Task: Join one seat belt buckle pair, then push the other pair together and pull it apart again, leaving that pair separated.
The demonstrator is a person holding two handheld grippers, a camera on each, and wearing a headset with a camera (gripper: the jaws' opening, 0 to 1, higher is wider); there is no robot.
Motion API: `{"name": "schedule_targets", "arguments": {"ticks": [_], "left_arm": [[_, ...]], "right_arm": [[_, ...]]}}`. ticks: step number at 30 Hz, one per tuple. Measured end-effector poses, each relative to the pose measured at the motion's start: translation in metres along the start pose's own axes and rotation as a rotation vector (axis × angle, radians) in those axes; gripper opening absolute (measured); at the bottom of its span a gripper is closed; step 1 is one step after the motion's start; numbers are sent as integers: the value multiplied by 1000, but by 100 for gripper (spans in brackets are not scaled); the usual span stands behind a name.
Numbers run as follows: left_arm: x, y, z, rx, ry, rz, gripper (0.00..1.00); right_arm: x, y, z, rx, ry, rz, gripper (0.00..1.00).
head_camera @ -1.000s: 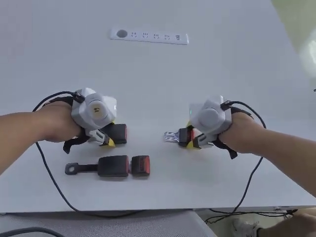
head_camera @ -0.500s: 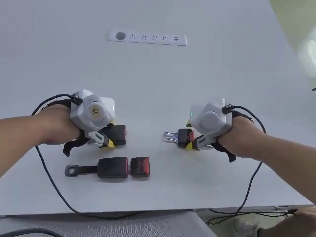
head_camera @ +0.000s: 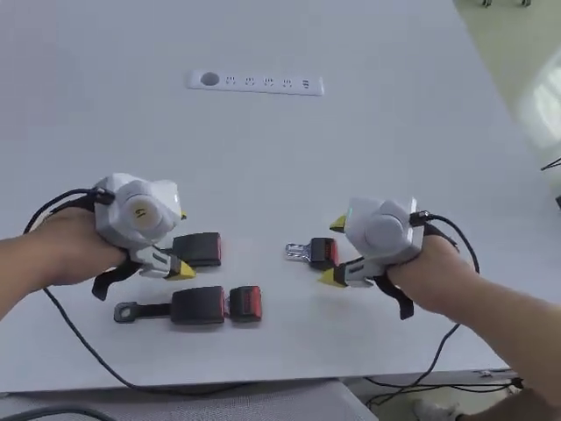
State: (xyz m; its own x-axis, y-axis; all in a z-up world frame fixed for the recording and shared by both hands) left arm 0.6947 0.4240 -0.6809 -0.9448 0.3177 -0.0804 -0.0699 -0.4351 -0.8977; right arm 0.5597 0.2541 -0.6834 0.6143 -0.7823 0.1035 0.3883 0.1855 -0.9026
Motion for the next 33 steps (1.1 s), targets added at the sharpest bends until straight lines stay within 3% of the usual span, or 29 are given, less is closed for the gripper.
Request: {"name": "schedule_targets", "arguments": {"ticks": [3, 7, 10, 17, 21, 28, 33], "left_arm": [[8, -12, -14, -4, -26, 13, 68], [18, -29, -31, 8, -118, 50, 73], [25, -39, -45, 4, -151, 72, 80], [38, -61, -70, 1, -243, 113, 94], [43, -68, -79, 0, -280, 127, 100], [51, -76, -92, 1, -342, 149, 100], [59, -82, -96, 12, -364, 154, 100]], "right_arm": [[-9, -5, -1, 17, 35, -7, 55], [-20, -14, 0, 54, 88, -20, 59], [-26, -19, 0, 69, 108, -34, 63], [-38, -28, -2, 111, 175, -59, 76], [-44, -32, -4, 124, 204, -69, 81], [-50, -38, -5, 160, 250, -85, 95], [-56, -40, -9, 167, 272, -87, 99]]}}
Point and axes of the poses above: the centre of the closed fingertips' face, and the gripper's own axes: y roughly forward along the fingers, x roughly to its right, z roughly out of its top, the point moved 2 cm from there along -y, roughly backward along the fingers, and after that the axes turned 8 degrees about -x, right-handed, at the moved point
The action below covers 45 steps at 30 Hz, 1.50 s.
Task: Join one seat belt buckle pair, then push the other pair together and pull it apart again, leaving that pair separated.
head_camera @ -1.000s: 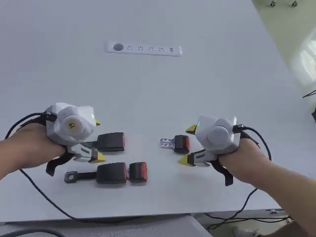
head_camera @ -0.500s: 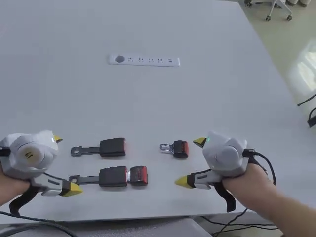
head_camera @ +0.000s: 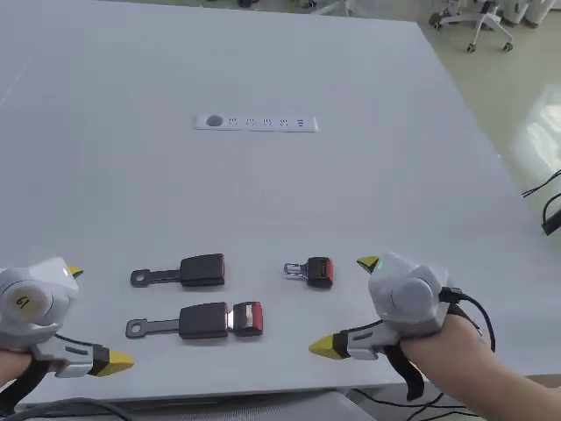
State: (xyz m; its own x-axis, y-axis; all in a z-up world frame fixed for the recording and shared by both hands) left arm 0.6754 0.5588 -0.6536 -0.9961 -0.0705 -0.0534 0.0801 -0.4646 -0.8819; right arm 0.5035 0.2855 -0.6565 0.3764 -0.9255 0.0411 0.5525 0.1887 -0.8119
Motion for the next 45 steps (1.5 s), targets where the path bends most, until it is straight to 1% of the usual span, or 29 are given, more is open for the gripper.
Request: {"name": "schedule_targets", "arguments": {"ticks": [4, 8, 13, 15, 18, 21, 22, 28, 35, 41, 45], "left_arm": [[2, -4, -2, 5, -6, -1, 100], [0, -10, -2, 26, -28, 16, 100], [1, -12, -4, 27, -41, 19, 100], [4, -14, -5, 27, -42, 11, 100], [5, -14, -6, 26, -43, 15, 100], [5, -15, -5, 37, -63, 17, 100], [5, -15, -6, 35, -71, 16, 100], [6, -15, -5, 37, -72, 16, 100], [4, -15, -3, 44, -72, 21, 100], [4, -14, -4, 46, -75, 21, 100], [5, -13, -5, 44, -76, 16, 100]], "right_arm": [[-1, -4, -1, 9, 22, -6, 99], [-1, -6, -1, 16, 31, -11, 99], [-2, -8, 0, 23, 41, -13, 99], [0, -9, 0, 26, 43, -23, 99], [-1, -9, -1, 25, 47, -26, 99], [-3, -9, -3, 19, 41, -24, 99], [-4, -9, -3, 17, 39, -24, 99], [-12, -8, -1, 27, 34, -13, 99], [-12, -9, -1, 26, 42, -15, 99], [-11, -9, 1, 28, 38, -17, 99], [-12, -9, 2, 35, 50, -11, 98]]}}
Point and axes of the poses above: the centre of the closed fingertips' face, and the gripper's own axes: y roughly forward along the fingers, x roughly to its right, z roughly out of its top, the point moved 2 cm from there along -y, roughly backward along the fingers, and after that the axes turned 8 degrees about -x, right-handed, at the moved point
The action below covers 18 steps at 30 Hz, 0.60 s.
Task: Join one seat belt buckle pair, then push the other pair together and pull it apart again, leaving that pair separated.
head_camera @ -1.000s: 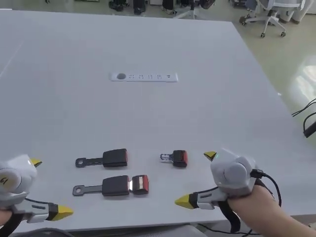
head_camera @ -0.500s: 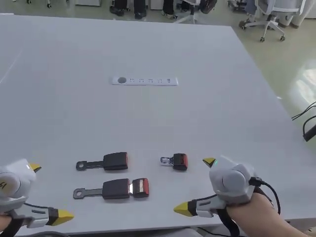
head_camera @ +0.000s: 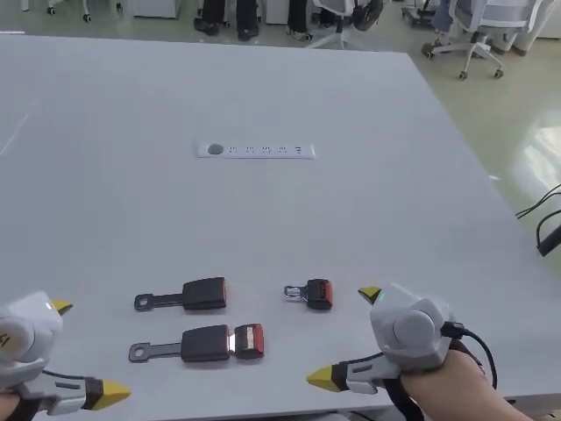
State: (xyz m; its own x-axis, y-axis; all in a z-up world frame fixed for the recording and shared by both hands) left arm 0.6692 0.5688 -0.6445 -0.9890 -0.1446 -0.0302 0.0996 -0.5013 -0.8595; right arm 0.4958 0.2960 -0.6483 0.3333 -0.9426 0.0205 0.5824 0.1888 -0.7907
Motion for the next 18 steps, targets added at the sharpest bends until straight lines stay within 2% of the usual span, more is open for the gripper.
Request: {"name": "schedule_targets", "arguments": {"ticks": [2, 6, 18], "left_arm": [[1, 1, 0, 1, 1, -5, 100], [1, 2, 0, 4, -3, -4, 100], [0, 1, -1, 9, -11, 2, 100]], "right_arm": [[-3, -1, 7, 33, 40, 19, 96], [-3, -1, 11, 39, 21, 8, 96], [0, -1, 2, 21, 34, 4, 95]]}}
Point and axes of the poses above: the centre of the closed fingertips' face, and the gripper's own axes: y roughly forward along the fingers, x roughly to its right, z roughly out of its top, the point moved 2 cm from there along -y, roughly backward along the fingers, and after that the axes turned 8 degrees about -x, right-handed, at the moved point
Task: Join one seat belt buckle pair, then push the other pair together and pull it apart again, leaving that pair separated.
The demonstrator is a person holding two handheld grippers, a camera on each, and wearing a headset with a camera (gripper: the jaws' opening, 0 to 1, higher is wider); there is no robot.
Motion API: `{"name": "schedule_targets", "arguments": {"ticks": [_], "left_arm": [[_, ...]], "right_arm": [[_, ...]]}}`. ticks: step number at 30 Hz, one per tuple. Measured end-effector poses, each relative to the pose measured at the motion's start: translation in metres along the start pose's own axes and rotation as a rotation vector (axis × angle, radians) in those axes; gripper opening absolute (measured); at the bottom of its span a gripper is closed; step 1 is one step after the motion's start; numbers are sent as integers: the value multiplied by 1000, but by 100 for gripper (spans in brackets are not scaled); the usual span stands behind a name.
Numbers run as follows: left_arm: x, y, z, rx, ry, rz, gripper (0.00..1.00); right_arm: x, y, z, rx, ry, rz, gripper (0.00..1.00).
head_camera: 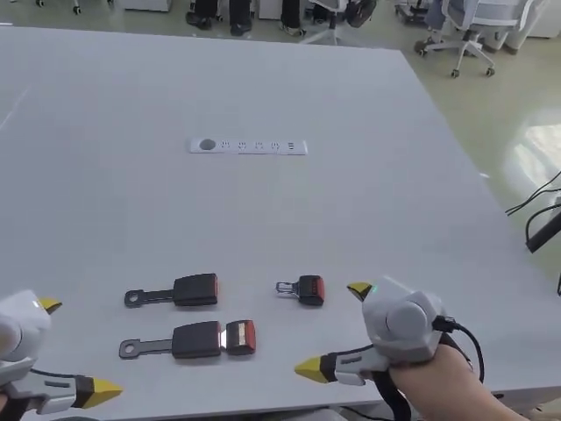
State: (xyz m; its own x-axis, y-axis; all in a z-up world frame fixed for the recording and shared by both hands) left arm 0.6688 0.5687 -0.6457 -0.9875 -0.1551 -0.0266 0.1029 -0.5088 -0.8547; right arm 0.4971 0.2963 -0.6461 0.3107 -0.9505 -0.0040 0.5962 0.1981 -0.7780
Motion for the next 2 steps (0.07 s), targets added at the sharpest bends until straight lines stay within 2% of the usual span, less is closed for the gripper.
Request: {"name": "schedule_targets", "arguments": {"ticks": [2], "left_arm": [[0, 0, 0, 0, 1, -1, 100]], "right_arm": [[0, -1, -1, -3, 0, -3, 95]]}}
Point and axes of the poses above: the centre of the closed fingertips' face, and the gripper's own axes: y roughly forward along the fingers, x roughly to its right, z roughly out of its top, the point moved 2 cm from there along -y, roughly backward along the fingers, and after that the axes turned 8 degrees about -x, right-handed, at the moved point
